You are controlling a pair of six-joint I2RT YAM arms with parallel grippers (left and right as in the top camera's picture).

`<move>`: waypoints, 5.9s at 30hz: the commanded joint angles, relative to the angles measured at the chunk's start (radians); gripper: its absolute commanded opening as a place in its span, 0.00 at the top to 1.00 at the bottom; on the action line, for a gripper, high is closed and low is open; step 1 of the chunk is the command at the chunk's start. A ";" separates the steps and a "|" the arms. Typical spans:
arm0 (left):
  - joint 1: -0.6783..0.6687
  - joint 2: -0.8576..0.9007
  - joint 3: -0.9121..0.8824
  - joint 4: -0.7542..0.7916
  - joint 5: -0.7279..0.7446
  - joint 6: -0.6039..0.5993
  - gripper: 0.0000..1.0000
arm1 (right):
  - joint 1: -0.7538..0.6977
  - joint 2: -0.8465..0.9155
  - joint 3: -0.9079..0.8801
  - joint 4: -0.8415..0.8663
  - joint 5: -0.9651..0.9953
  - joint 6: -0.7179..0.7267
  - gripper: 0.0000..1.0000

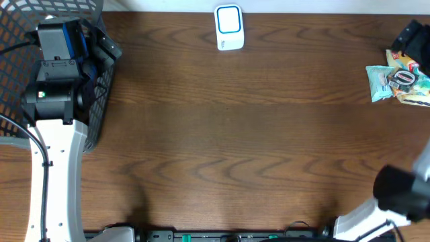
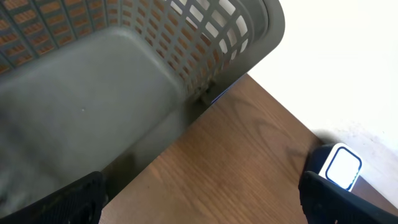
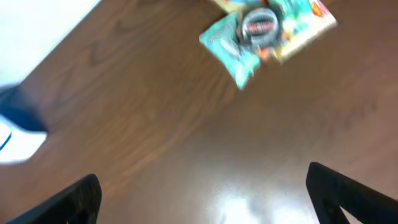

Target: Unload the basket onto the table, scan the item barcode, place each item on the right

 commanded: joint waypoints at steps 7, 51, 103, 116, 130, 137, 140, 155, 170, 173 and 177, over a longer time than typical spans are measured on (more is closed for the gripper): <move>0.004 -0.005 0.002 -0.003 -0.002 -0.012 0.02 | 0.177 -0.191 -0.012 -0.150 0.049 -0.029 0.01; 0.004 -0.006 0.002 -0.003 -0.002 -0.011 0.02 | 0.360 -0.560 -0.715 -0.117 0.093 -0.008 0.01; 0.004 -0.005 0.002 -0.003 -0.002 -0.012 0.02 | 0.321 -1.323 -1.781 0.997 -0.005 -0.178 0.01; 0.004 -0.005 0.002 -0.003 -0.002 -0.012 0.02 | 0.321 -1.501 -1.997 1.257 -0.009 -0.194 0.01; 0.004 -0.005 0.002 -0.003 -0.002 -0.012 0.02 | 0.321 -1.646 -2.104 1.368 -0.056 -0.279 0.01; 0.004 -0.005 0.002 -0.003 -0.002 -0.011 0.02 | 0.321 -1.674 -2.129 1.421 -0.045 -0.280 0.01; 0.004 -0.005 0.002 -0.003 -0.002 -0.012 0.02 | 0.321 -1.685 -2.151 1.456 -0.046 -0.279 0.01; 0.004 -0.005 0.002 -0.003 -0.002 -0.012 0.02 | 0.323 -1.825 -2.288 1.565 -0.046 -0.279 0.01; 0.004 -0.005 0.002 -0.003 -0.002 -0.012 0.02 | 0.339 -1.825 -2.294 1.472 0.016 -0.317 0.01; 0.004 -0.005 0.002 -0.003 -0.002 -0.012 0.02 | 0.338 -1.825 -2.294 1.471 0.014 -0.319 0.01; 0.004 -0.005 0.002 -0.003 -0.002 -0.012 0.02 | 0.338 -1.825 -2.294 1.471 0.013 -0.344 0.01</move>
